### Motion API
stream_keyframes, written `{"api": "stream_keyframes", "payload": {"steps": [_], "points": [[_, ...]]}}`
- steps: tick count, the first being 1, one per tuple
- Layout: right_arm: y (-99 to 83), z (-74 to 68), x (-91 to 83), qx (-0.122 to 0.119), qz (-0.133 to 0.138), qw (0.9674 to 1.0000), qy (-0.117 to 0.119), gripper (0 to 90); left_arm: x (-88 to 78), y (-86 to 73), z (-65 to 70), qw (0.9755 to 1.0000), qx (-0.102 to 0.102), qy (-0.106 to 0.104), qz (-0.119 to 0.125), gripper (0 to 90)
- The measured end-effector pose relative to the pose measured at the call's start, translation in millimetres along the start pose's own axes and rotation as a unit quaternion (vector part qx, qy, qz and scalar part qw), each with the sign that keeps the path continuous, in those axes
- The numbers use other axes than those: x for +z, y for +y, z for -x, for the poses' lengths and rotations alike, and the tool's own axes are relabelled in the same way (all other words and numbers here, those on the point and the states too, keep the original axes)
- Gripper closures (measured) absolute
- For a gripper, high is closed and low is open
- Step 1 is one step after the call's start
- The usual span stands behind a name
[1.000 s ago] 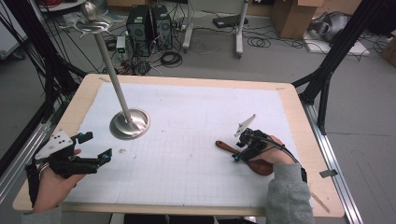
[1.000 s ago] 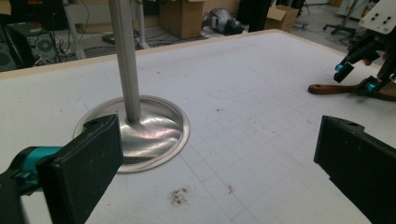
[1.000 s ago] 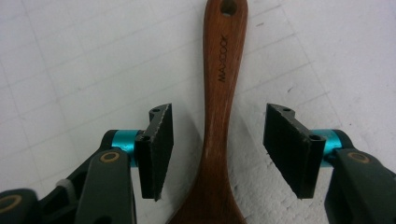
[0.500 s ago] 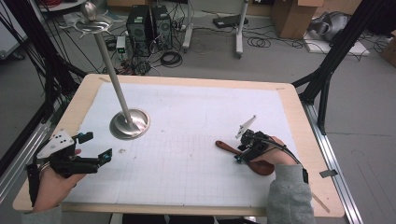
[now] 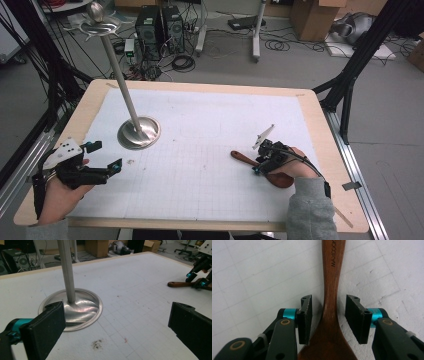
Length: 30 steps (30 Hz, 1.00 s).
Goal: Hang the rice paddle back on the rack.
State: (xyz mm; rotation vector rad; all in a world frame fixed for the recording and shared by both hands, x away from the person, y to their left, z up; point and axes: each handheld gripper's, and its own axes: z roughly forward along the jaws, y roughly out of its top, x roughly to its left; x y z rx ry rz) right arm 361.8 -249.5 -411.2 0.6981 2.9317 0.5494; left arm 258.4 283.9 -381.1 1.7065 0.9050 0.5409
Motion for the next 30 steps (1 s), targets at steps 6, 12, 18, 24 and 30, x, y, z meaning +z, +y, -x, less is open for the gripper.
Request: {"api": "stream_keyframes", "payload": {"steps": [6,12,18,24,30], "points": [[-0.7,0.2,-0.4,0.002,0.0,1.0,-0.002,61.6,1.0,-0.4,-0.1,1.0,0.001,0.0,-0.003,1.8],[-1.1,1.4,-1.3,0.001,-0.001,1.0,0.0,65.3,0.2,-0.8,-3.0,0.9999,-0.01,-0.006,0.004,1.8],[0.1,0.4,-1.5,-0.003,-0.008,1.0,-0.003,69.3,2.2,-1.1,-1.8,1.0,-0.005,-0.005,-0.002,1.8],[0.2,0.6,-1.8,-0.014,-0.009,0.9999,-0.001,72.0,2.6,-2.8,-3.9,0.9999,-0.01,-0.003,-0.003,1.8],[-1.6,3.5,-2.0,-0.005,-0.001,0.9999,0.009,73.1,5.1,-4.9,-5.2,0.9999,-0.012,-0.002,-0.01,1.7]]}}
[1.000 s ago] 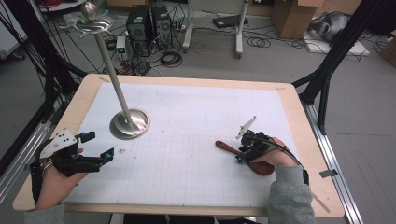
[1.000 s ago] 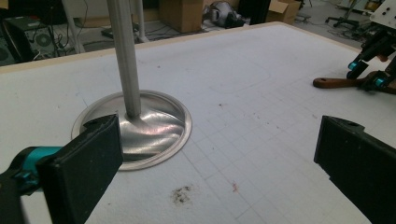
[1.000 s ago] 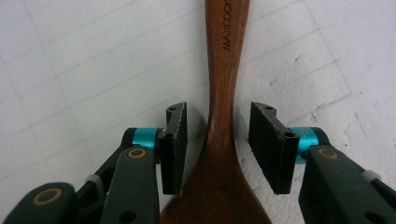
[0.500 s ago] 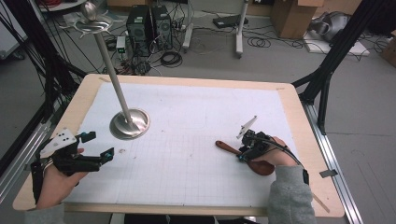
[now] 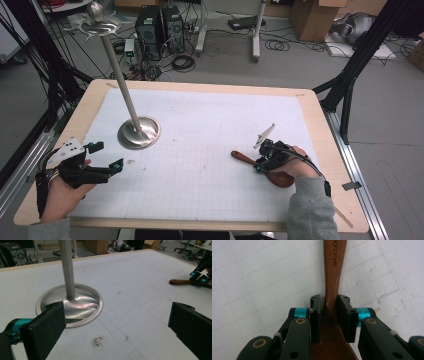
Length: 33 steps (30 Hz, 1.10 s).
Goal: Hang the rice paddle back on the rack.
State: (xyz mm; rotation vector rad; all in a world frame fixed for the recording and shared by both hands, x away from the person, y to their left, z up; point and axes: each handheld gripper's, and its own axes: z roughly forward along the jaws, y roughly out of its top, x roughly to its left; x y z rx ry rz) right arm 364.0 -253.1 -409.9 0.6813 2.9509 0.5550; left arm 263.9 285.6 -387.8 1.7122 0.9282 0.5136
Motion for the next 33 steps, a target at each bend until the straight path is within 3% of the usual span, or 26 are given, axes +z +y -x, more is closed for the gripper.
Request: {"api": "stream_keyframes", "payload": {"steps": [3,11,18,22,25,26,33], "points": [[-2.0,3.0,-0.5,0.007,0.007,0.9999,0.009,73.5,-0.3,0.3,0.4,1.0,0.001,0.0,0.001,1.8],[-1.4,2.1,-2.6,0.005,0.008,0.9999,-0.003,74.4,-3.7,2.8,3.3,1.0,0.006,-0.002,0.007,1.8],[-2.4,2.4,-14.5,0.009,0.046,0.9987,-0.019,74.7,-3.3,2.0,1.6,1.0,0.003,0.0,0.005,1.7],[-2.3,2.1,-17.8,0.01,0.055,0.9979,-0.032,74.8,-3.1,2.6,3.4,1.0,0.007,-0.002,0.005,1.8],[-2.7,2.1,-22.6,0.012,0.066,0.9965,-0.049,74.9,-4.5,3.9,4.2,0.9999,0.01,-0.004,0.009,1.8],[-3.3,2.6,-27.3,0.013,0.084,0.9948,-0.055,75.0,-4.6,3.3,3.7,0.9999,0.005,-0.004,0.01,1.7],[-3.4,2.9,-35.1,0.031,0.122,0.9905,-0.055,75.2,-2.4,-0.2,0.8,1.0,0.0,-0.006,0.0,1.8]]}}
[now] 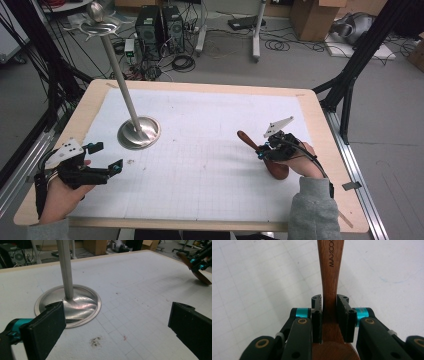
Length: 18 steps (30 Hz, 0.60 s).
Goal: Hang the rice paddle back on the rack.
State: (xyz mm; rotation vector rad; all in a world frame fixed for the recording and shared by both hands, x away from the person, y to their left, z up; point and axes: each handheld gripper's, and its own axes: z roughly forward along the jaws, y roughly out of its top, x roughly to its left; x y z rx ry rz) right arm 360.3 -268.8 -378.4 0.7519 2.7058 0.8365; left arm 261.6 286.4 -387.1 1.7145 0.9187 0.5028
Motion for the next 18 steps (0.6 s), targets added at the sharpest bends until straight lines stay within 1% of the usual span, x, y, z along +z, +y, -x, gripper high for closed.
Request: {"api": "stream_keyframes", "payload": {"steps": [1,2,3,4,9,10,11,13,16,17,18], "points": [[0.7,0.3,-1.6,0.005,0.008,1.0,-0.001,75.2,0.1,0.0,-0.2,1.0,0.001,0.0,0.0,1.8],[0.7,0.3,-1.6,0.005,0.008,1.0,-0.001,75.2,0.0,0.0,0.1,1.0,-0.001,-0.001,0.001,1.8],[1.0,1.5,-3.1,0.006,0.019,0.9998,-0.005,75.3,-0.1,0.1,0.2,1.0,-0.001,0.0,0.003,1.8],[1.0,1.5,-3.1,0.006,0.019,0.9998,-0.005,75.3,-0.1,0.1,0.2,1.0,-0.001,0.0,0.003,1.8],[1.0,2.6,-9.3,0.011,0.04,0.999,-0.012,75.5,-0.5,-0.2,-0.3,1.0,-0.002,0.001,0.001,1.7],[0.9,3.1,-10.1,0.009,0.045,0.9989,-0.013,75.5,-0.5,-0.2,-0.3,1.0,-0.002,0.001,0.001,1.8],[0.9,3.1,-10.1,0.009,0.045,0.9989,-0.013,75.5,-0.5,-0.1,-0.3,1.0,-0.001,0.001,0.001,1.8],[1.4,2.7,-12.4,0.012,0.055,0.9984,-0.011,75.6,-0.3,-0.2,-0.3,1.0,-0.002,0.001,0.002,1.7],[2.6,1.7,-17.3,0.013,0.078,0.9968,-0.006,75.7,0.0,-0.5,-0.6,1.0,-0.003,0.001,0.002,1.8],[3.3,1.0,-20.4,0.015,0.092,0.9956,-0.003,75.7,-0.1,-0.6,-0.8,1.0,-0.002,0.001,0.001,1.7],[3.3,1.0,-20.4,0.015,0.092,0.9956,-0.003,75.7,-0.2,-0.6,-0.9,1.0,-0.002,0.001,0.0,1.7]]}}
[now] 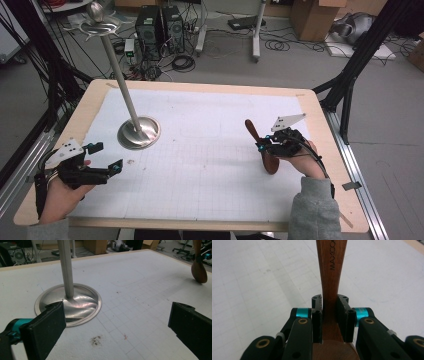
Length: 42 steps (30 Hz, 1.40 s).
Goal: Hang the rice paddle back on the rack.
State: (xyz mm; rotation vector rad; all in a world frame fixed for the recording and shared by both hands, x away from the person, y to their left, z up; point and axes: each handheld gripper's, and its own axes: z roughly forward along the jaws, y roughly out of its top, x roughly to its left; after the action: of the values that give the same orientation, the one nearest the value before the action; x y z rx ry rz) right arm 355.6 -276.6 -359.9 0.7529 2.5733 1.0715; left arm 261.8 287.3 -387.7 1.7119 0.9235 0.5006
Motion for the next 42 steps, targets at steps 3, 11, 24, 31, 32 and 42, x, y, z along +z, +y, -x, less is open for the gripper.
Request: {"api": "stream_keyframes", "payload": {"steps": [3,11,24,31,32,42], "points": [[1.0,-0.7,-3.0,0.001,0.014,0.9999,0.005,75.8,-0.2,0.5,0.8,1.0,0.0,0.0,0.001,1.8],[3.7,-1.7,-11.7,0.02,0.061,0.9979,0.009,76.2,-3.1,1.8,-0.4,1.0,-0.001,-0.001,0.009,1.8],[5.5,-5.1,-16.1,0.027,0.093,0.9953,0.006,76.9,-6.8,4.0,-0.4,0.9999,0.001,-0.003,0.014,1.8],[11.1,-9.1,-16.2,0.027,0.108,0.9937,0.005,77.0,-7.6,3.9,0.1,0.9999,-0.001,-0.002,0.015,1.7],[11.1,-9.1,-16.2,0.027,0.108,0.9937,0.005,77.0,-7.6,3.9,0.1,0.9999,-0.001,-0.002,0.015,1.8],[22.9,-18.4,-20.2,0.017,0.132,0.9911,0.007,77.0,-6.9,4.5,-0.3,0.9999,0.003,0.0,0.014,1.8]]}}
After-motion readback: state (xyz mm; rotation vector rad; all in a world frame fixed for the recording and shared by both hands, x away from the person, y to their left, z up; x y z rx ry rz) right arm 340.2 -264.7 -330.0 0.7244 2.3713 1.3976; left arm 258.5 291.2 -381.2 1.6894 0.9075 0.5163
